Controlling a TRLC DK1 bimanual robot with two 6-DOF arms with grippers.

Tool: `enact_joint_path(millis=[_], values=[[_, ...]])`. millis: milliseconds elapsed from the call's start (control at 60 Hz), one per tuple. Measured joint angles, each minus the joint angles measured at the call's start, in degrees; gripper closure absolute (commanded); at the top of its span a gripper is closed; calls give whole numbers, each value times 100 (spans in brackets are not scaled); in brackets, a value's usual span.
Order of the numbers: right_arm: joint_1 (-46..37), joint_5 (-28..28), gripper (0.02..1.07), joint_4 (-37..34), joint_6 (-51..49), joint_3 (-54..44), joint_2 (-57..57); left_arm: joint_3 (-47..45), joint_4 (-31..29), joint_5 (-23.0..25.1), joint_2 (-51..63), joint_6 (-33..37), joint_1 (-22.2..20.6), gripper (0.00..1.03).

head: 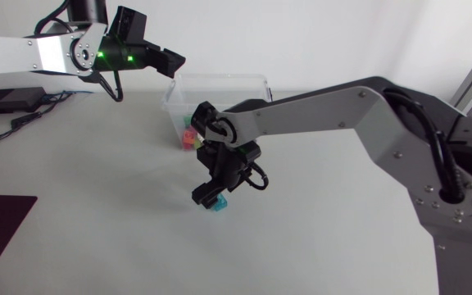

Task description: Place the duplo bricks in the container

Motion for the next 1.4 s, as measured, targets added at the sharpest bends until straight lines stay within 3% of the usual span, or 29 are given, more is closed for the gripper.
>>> enact_joint_path(millis=[33, 233, 450, 500, 733, 1083, 1400], values=[[11, -2, 17, 0, 4, 17, 20, -85, 17, 0, -76, -2, 7, 4], [39, -2, 53, -92, 22, 63, 125, -820, 243, 4, -745, -66, 197, 4], [42, 0, 64, -129, 39, 142, 232, -1436, 549, 2, -1432, -149, 514, 4], [42, 0, 71, -129, 42, 142, 238, -1578, 555, 0, -1561, -151, 542, 4], [33, 26, 75, -66, 42, -11, 37, -2452, 890, -2, -2236, -151, 553, 4], [-455, 247, 75, 46, 42, -175, -1233, -3960, 1641, -372, -3392, -138, 577, 4], [-750, 411, 74, 553, 42, 122, -1567, -4953, 1768, -599, -4146, -55, 573, 4]])
